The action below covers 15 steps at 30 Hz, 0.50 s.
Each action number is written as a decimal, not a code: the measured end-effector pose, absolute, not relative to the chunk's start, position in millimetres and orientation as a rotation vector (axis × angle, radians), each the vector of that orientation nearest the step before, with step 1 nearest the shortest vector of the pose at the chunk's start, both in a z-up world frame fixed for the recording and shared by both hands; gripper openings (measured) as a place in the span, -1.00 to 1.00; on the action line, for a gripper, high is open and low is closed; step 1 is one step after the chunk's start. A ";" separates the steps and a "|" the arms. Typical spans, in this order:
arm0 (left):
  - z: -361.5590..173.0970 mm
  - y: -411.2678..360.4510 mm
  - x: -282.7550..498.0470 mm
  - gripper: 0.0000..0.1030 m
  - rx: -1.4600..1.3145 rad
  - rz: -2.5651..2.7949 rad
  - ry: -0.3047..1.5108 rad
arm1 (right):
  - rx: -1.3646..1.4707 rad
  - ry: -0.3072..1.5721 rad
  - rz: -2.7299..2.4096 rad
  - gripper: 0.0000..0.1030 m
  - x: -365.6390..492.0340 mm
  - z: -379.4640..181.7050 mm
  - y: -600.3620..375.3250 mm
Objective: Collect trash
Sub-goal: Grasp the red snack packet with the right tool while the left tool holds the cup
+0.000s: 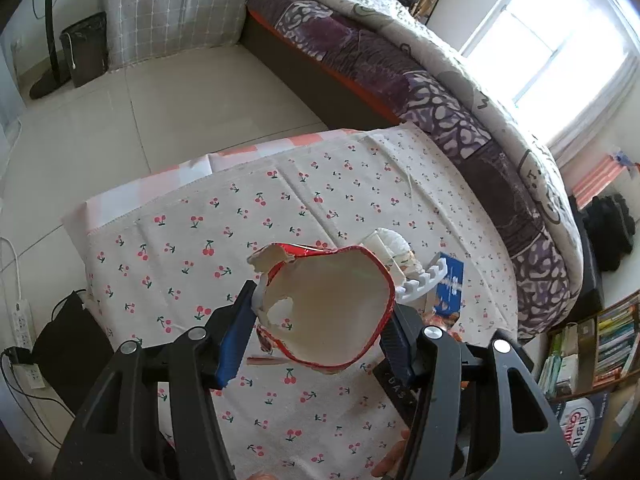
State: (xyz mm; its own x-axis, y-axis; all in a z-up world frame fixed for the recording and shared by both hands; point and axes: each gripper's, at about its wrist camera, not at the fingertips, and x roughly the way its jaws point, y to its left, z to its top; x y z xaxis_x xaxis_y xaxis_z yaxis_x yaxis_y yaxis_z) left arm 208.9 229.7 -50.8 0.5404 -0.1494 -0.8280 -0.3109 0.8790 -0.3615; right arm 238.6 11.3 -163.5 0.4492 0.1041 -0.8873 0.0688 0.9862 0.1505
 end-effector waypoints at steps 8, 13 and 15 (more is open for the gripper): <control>-45.9 222.5 205.7 0.11 -0.463 0.121 0.978 | 0.271 1.042 0.124 -0.12 228.4 -138.8 -2.6; -36.7 216.0 203.4 0.11 -0.430 0.122 0.933 | 0.313 0.934 0.167 -0.12 218.4 -103.0 -12.7; -32.5 212.0 203.0 0.11 -0.420 0.120 0.915 | 0.313 0.891 0.167 -0.12 213.4 -89.7 -17.7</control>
State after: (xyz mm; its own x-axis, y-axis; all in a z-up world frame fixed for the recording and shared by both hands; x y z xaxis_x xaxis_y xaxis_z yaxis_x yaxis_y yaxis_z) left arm 203.0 212.0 -32.5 0.6095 -0.0757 -0.7891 -0.2764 0.9126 -0.3011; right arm 213.4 -17.7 -89.7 0.6197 0.2714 -0.7364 -0.0131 0.9418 0.3361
